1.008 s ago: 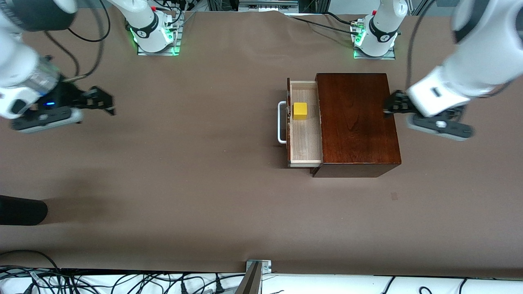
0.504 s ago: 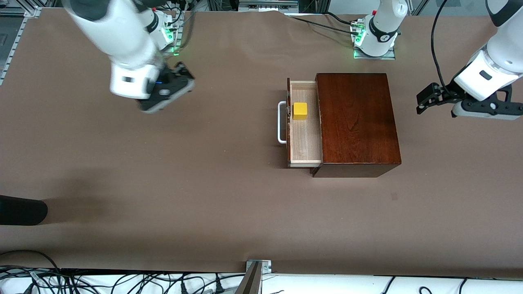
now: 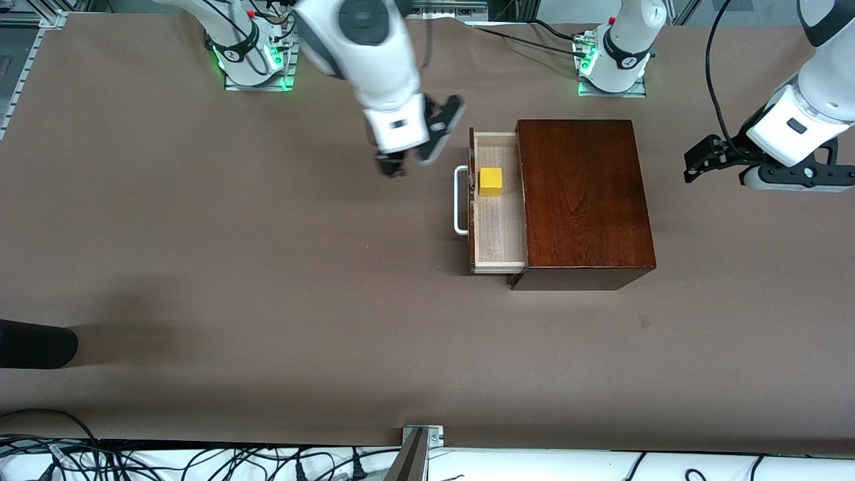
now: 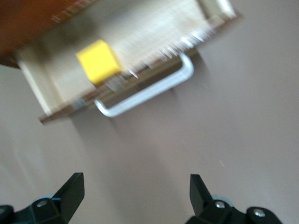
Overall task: Open drawer, take yellow block, close drawer
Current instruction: 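Move the right gripper over the yellow cube in the drawer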
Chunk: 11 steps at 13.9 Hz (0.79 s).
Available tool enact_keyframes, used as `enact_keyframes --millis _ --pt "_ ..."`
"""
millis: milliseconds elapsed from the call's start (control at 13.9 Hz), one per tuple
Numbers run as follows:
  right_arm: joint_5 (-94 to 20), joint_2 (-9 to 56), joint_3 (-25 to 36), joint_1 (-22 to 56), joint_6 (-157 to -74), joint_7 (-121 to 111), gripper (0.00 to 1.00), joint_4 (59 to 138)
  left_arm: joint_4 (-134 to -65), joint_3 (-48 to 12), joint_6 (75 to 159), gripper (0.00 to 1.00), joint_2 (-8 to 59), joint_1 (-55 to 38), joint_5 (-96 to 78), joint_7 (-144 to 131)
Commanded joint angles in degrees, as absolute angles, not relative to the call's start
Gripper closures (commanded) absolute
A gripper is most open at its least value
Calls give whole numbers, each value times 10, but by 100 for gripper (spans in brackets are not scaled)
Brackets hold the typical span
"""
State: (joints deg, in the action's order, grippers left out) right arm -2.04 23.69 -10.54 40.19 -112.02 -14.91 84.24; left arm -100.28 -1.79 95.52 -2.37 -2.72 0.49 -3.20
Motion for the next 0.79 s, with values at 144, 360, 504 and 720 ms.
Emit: enact_keyframes --millis 144,360,504,720 --pt "58 352 -102 483 -1156 -165 0 741 -988 -22 939 0 -27 -28 11 -37" --pt "101 387 -99 515 -1163 -170 0 706 -986 -22 928 0 -27 -28 12 -33" --pt "118 416 -99 530 -1164 -181 0 669 -985 -21 918 0 -26 -27 10 -33" --pt "137 445 -98 533 -1165 -194 0 640 -984 -21 915 0 -25 -28 6 -33"
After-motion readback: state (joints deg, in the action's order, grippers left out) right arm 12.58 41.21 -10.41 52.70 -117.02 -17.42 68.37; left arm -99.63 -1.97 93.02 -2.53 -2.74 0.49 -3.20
